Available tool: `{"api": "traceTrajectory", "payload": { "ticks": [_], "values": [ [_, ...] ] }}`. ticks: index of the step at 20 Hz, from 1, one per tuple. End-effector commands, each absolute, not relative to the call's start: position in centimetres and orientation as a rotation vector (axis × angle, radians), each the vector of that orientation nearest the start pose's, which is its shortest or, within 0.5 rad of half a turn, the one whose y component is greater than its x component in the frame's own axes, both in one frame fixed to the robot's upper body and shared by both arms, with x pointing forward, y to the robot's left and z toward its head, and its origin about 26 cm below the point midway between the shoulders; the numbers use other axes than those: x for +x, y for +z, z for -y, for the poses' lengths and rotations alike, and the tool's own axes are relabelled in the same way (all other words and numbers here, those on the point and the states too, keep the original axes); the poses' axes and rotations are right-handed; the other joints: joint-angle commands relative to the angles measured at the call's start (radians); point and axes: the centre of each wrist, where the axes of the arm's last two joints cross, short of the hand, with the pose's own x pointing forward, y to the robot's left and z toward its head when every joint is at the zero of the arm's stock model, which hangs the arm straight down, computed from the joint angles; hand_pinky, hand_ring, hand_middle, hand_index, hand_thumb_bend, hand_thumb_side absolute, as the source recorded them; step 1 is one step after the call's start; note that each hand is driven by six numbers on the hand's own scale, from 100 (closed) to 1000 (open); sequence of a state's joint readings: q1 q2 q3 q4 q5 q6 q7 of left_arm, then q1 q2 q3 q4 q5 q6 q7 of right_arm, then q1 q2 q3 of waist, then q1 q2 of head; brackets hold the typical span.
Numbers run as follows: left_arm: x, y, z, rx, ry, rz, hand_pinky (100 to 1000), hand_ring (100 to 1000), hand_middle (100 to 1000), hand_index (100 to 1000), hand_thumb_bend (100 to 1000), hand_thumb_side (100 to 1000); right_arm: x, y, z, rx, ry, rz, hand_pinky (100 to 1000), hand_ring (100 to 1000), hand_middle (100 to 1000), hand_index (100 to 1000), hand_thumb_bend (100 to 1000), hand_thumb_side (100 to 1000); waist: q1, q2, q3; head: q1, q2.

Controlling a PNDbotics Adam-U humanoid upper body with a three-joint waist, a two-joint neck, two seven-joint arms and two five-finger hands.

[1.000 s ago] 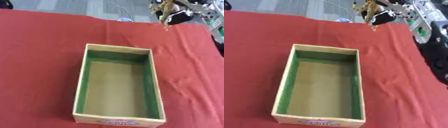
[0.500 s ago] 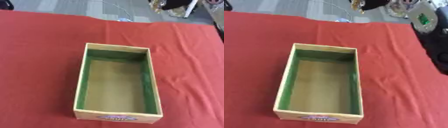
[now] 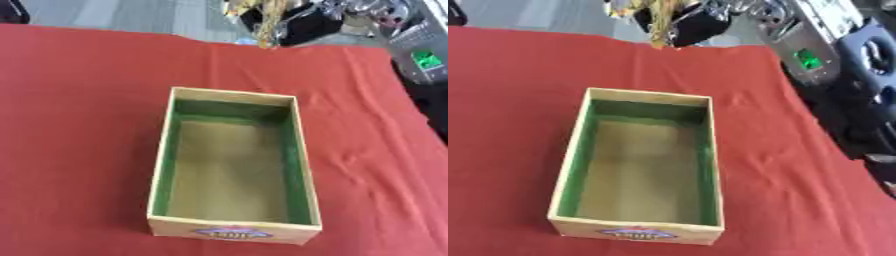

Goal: Pick up objects on the table and place them in the box.

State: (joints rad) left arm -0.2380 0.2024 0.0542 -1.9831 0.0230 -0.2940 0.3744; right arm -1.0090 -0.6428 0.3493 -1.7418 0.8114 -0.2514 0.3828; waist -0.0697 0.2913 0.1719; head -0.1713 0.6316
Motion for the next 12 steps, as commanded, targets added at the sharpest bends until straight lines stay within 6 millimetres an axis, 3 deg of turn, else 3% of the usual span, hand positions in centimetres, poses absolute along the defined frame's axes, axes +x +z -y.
{"api": "traceTrajectory", "payload": {
  "ticks": [1,6,12],
  "values": [
    [29.5,18.0,-26.3,0.224,0.241,2.544,521,502,534,690,100,749,33.4,35.8,16.9,1.250,-1.920,-2.130,752,625,253,150,100,286,0.007,-0.023,-0.003,0.002,0.008],
    [29.5,18.1,-26.2,0.222,0.241,2.545,521,501,534,689,100,751,32.8,35.1,16.1,1.229,-1.926,-2.124,743,611,245,153,100,281,0.008,-0.021,-0.005,0.007,0.010],
    [29.5,18.0,-26.2,0.222,0.238,2.543,521,501,534,689,100,751,33.0,31.5,15.0,1.178,-2.032,-2.105,748,610,250,158,100,273,0.010,-0.014,-0.009,0.016,0.015]
  ]
}}
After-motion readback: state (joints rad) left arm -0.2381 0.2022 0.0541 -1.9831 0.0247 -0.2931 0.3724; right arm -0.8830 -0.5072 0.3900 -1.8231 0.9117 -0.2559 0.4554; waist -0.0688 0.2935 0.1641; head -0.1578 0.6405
